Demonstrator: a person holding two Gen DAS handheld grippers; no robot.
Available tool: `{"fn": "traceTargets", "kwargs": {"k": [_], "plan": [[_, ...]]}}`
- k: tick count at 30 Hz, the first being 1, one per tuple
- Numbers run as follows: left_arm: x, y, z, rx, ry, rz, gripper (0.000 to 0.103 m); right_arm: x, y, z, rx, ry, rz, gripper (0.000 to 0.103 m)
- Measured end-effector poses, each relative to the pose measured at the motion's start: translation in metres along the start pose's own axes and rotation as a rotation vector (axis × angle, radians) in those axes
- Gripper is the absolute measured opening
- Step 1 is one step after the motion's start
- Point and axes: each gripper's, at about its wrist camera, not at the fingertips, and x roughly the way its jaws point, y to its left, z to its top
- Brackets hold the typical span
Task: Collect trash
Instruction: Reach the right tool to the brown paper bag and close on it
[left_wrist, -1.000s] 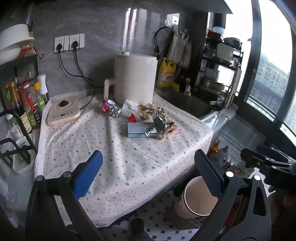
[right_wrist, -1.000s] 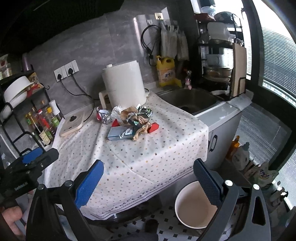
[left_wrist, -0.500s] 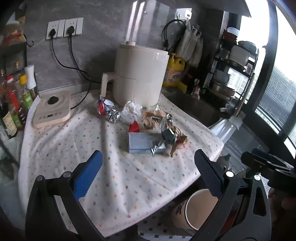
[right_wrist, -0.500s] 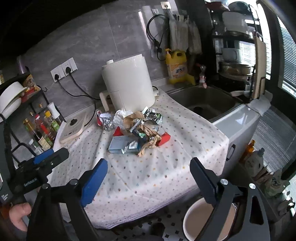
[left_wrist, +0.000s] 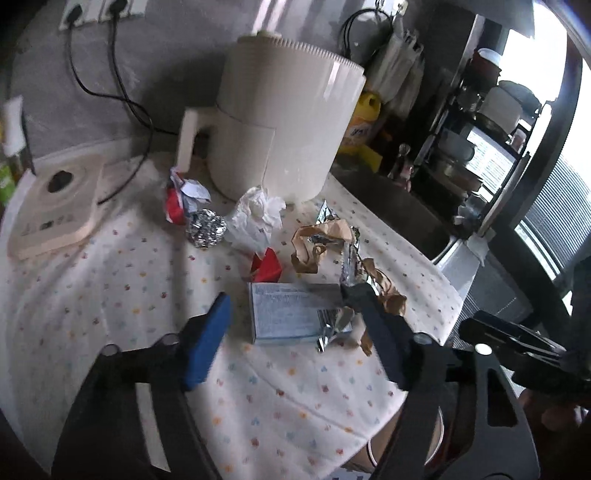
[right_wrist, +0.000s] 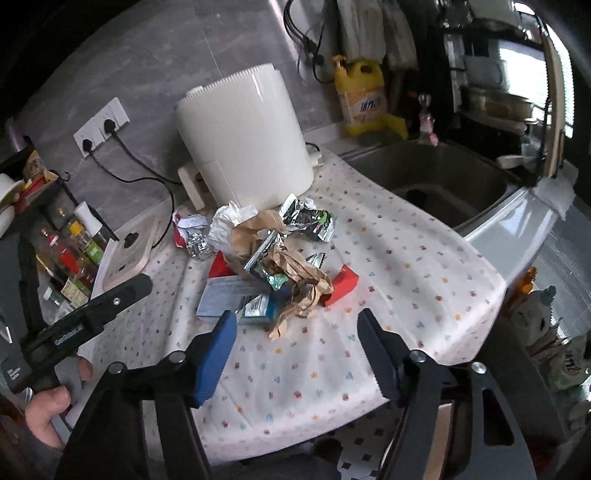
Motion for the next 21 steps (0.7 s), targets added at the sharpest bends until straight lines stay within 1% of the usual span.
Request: {"fn": "traceTargets", "kwargs": {"k": [1,3,5,8,11,13,15,16,17,18,21], "plan": [[0.006,0.001,0.003,0.001,0.006,-0.005,0.066,0.009,-0.001,0.003,0.003,0.009,0.001,0.060],[0.021,0.004,0.008,0.009,0.017,-0.019,0.061,0.023,-0.001,0.006,0.007,0.024,0.005,0.052],[0.037,0.006,0.015,0.021,0.036,-0.027,0.059,0.039,-0.002,0.011,0.011,0.044,0.001,0.049],[0.055,0.007,0.024,0.036,0.058,-0.046,0.056,0.061,-0.005,0.015,0.048,0.076,0.002,0.049],[0.074,0.009,0.032,0.055,0.075,-0.066,0.053,0.082,-0.010,0.016,0.068,0.102,-0.028,0.048],[0.085,0.011,0.036,0.057,0.088,-0.076,0.051,0.093,-0.014,0.015,0.096,0.118,-0.026,0.043],[0.096,0.012,0.039,0.059,0.100,-0.085,0.049,0.101,-0.014,0.014,0.103,0.133,-0.028,0.029],[0.100,0.012,0.040,0.060,0.107,-0.088,0.049,0.105,-0.014,0.014,0.107,0.141,-0.030,0.024],[0.105,0.011,0.041,0.062,0.115,-0.090,0.049,0.107,-0.015,0.015,0.112,0.145,-0.030,0.014],[0.111,0.011,0.042,0.065,0.130,-0.094,0.048,0.108,-0.016,0.016,0.117,0.148,-0.027,0.011],[0.120,0.011,0.044,0.071,0.155,-0.100,0.047,0.103,-0.014,0.020,0.118,0.147,-0.042,0.011]]}}
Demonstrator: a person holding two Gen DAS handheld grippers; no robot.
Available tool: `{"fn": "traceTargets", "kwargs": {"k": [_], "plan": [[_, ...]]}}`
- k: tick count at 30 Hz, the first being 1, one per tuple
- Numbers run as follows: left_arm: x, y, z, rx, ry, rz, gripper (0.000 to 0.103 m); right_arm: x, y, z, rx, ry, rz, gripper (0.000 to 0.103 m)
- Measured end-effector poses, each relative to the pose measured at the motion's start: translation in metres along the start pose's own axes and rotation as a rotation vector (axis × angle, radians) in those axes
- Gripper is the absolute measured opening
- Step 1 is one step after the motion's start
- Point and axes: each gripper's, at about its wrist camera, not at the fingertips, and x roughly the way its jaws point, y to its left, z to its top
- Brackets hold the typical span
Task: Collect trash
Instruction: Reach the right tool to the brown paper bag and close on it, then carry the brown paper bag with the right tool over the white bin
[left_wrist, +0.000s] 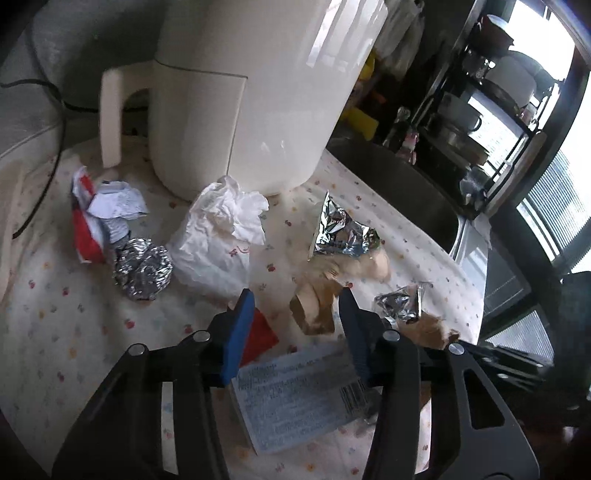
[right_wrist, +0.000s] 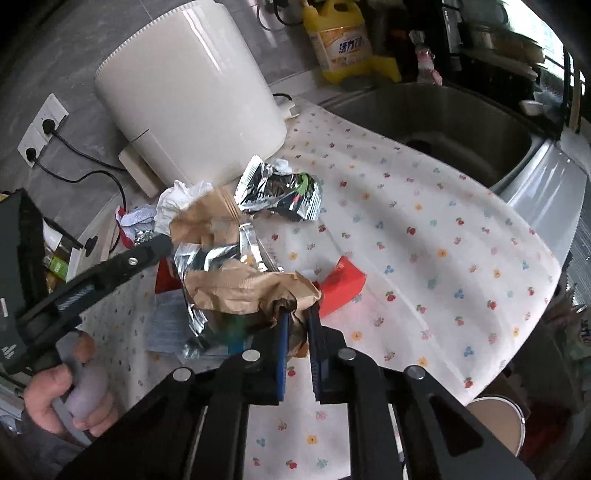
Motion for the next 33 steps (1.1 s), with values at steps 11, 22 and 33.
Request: {"fn": "traceTargets", "kwargs": {"k": [11,22,33], "plan": [[0.039,-0.009,0.013,0.032,0.109,-0.038,0.015,-0.034,-0.010,0.011,0.064,-0.027,-0.044,0.011],[-0.012,-0.009,0.024,0.015,-0.028,-0.010,0.005,-0.066,-0.025,0.013,0.091,-0.085,-0.068,0.011],[-0.091,-0.017,-0.001,-0.076,-0.165,0.113,0.005,-0.096,-0.032,-0.002,0.013,-0.117,0.012,0.011]]}}
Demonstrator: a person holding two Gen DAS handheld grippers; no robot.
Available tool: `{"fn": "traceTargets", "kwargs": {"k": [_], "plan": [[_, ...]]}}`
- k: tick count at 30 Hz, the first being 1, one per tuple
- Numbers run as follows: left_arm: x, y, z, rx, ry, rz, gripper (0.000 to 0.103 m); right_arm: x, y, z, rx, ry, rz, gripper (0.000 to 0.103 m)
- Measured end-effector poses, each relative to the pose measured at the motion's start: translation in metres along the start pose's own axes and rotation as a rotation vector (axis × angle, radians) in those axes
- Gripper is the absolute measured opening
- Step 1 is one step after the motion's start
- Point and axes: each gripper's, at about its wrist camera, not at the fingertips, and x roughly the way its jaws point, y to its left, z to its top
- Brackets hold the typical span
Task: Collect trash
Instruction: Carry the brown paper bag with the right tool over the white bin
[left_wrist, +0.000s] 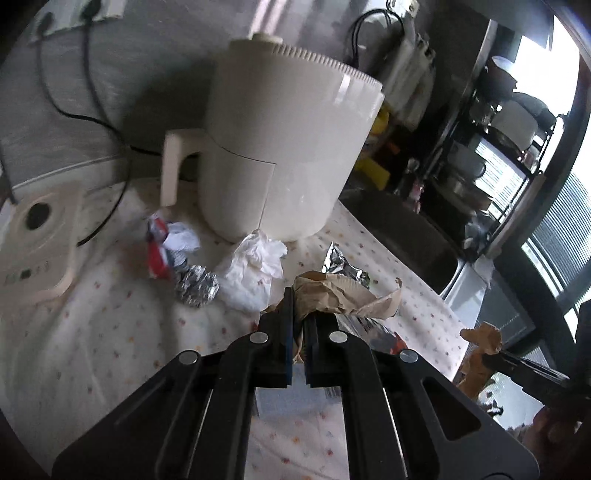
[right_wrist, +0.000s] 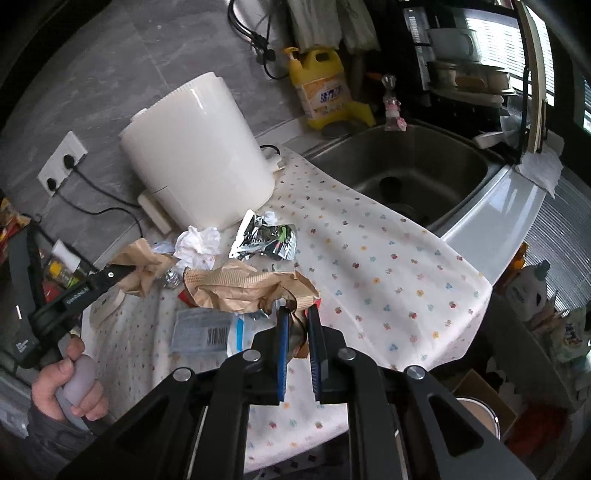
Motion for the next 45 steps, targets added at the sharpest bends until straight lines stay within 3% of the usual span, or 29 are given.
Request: {"fn": "traceTargets", "kwargs": {"k": [4,13,23,40,41,44,45], "plan": [[-0.017,-0.024,-0.021,0.008,-0.007,0.024,0.005,-0.019,-0.018,-0.012,-0.015,-0.008,0.017,0.011],[-0.030,-0.099,-0.081,0.040,0.063,0.047,0.005,-0.054,-0.077,-0.059,-0.007,0.036,0.016,0.012],[-0.036,-0.173,-0.140,0.093,0.120,0.002,0.005,-0.087,-0.136,-0.104,0.020,0.073,-0.013,0.012],[-0.028,-0.213,-0.205,0.105,0.192,-0.022,0.005,-0.085,-0.184,-0.148,0.021,0.137,-0.046,0.014],[-0.028,-0.214,-0.206,0.108,0.194,-0.022,0.005,-0.084,-0.185,-0.149,0.017,0.141,-0.048,0.016],[-0.029,-0.217,-0.210,0.116,0.199,-0.020,0.005,-0.084,-0.187,-0.152,0.023,0.135,-0.047,0.050],[-0.028,-0.218,-0.211,0.117,0.202,-0.019,0.005,-0.086,-0.188,-0.153,0.027,0.125,-0.045,0.055]]}}
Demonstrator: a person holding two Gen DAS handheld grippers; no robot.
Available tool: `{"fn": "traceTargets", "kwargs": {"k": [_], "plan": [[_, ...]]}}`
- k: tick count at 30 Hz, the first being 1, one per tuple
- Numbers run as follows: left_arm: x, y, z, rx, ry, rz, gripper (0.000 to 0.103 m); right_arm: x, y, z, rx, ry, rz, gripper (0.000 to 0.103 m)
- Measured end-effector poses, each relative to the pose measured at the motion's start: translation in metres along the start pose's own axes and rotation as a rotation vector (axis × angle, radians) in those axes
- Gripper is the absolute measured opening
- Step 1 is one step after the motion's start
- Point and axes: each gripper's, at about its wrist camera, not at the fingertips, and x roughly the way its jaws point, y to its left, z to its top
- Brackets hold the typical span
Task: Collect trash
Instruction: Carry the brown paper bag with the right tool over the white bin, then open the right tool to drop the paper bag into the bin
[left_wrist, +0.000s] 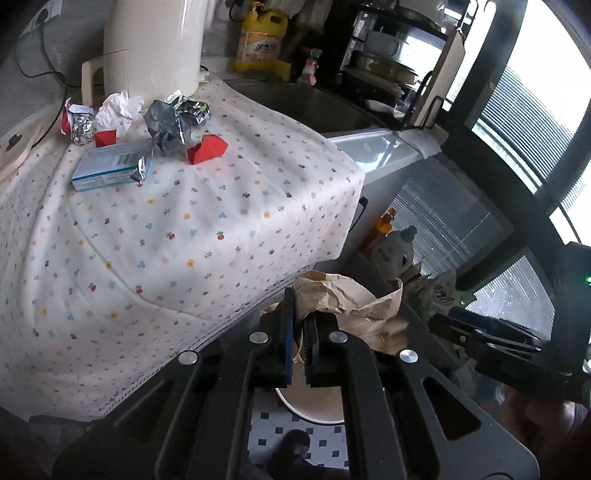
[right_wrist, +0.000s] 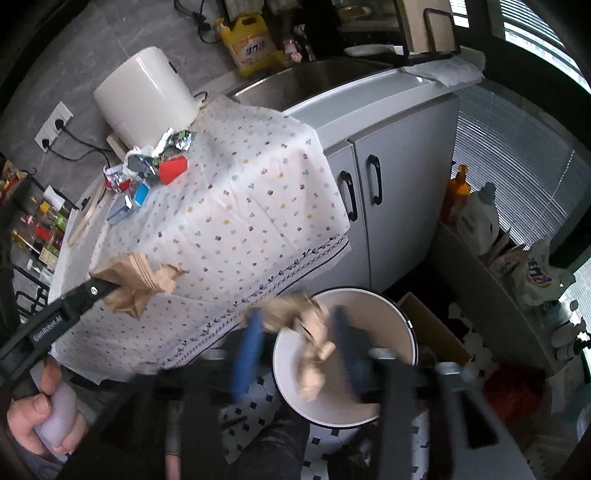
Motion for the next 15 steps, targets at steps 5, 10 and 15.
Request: {"fn": "traceTargets", "kwargs": {"k": [5,10,15], "plan": [[0.007,-0.006,-0.003,0.021,0.024,-0.011,0.005,-0.008,-0.009,-0.004,0.024,-0.012,-0.015,0.055],[0.026,-0.026,-0.012,0.057,0.078,-0.045,0.005,-0.023,-0.027,-0.011,0.066,-0.034,-0.056,0.055],[0.050,-0.048,-0.021,0.091,0.129,-0.084,0.005,-0.037,-0.049,-0.021,0.114,-0.045,-0.099,0.055]]}}
